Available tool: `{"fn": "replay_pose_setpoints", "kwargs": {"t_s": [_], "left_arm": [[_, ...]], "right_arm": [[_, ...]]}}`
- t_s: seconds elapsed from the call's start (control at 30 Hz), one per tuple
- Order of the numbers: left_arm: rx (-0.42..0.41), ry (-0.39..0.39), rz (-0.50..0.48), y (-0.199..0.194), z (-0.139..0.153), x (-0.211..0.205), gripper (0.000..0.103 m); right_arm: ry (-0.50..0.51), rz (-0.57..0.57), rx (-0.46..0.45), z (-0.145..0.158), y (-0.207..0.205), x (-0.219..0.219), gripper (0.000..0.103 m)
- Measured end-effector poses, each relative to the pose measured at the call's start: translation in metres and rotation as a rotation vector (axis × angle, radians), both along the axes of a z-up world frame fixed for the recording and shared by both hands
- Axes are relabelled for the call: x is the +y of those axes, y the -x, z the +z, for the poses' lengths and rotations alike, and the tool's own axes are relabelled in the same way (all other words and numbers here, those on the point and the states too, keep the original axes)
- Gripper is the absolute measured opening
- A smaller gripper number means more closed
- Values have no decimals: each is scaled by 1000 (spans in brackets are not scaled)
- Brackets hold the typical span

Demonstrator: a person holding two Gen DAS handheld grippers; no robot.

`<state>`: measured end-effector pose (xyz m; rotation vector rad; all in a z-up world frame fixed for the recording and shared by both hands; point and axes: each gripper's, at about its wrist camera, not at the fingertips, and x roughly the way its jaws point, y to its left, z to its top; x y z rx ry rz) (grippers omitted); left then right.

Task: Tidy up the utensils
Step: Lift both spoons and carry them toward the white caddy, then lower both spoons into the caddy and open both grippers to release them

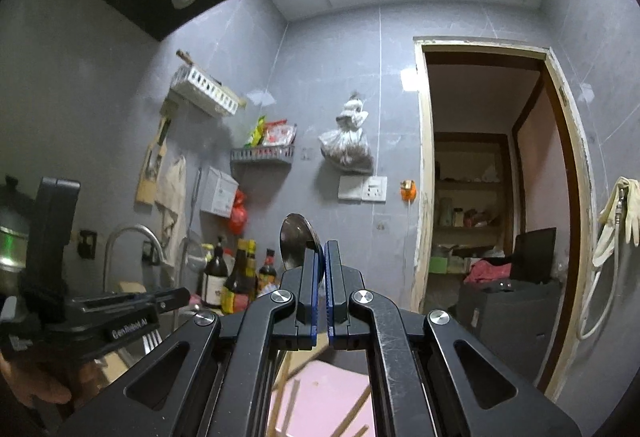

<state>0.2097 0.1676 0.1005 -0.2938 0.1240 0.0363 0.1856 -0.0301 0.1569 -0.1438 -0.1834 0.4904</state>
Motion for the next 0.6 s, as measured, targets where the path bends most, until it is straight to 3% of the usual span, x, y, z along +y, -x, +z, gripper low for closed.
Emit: {"fn": "replay_pose_setpoints", "kwargs": {"t_s": [0.6], "left_arm": [[108,-105,-37,-6,-27,-26,0]], "right_arm": [[112,-20,104,-45,-14,8,1]]}}
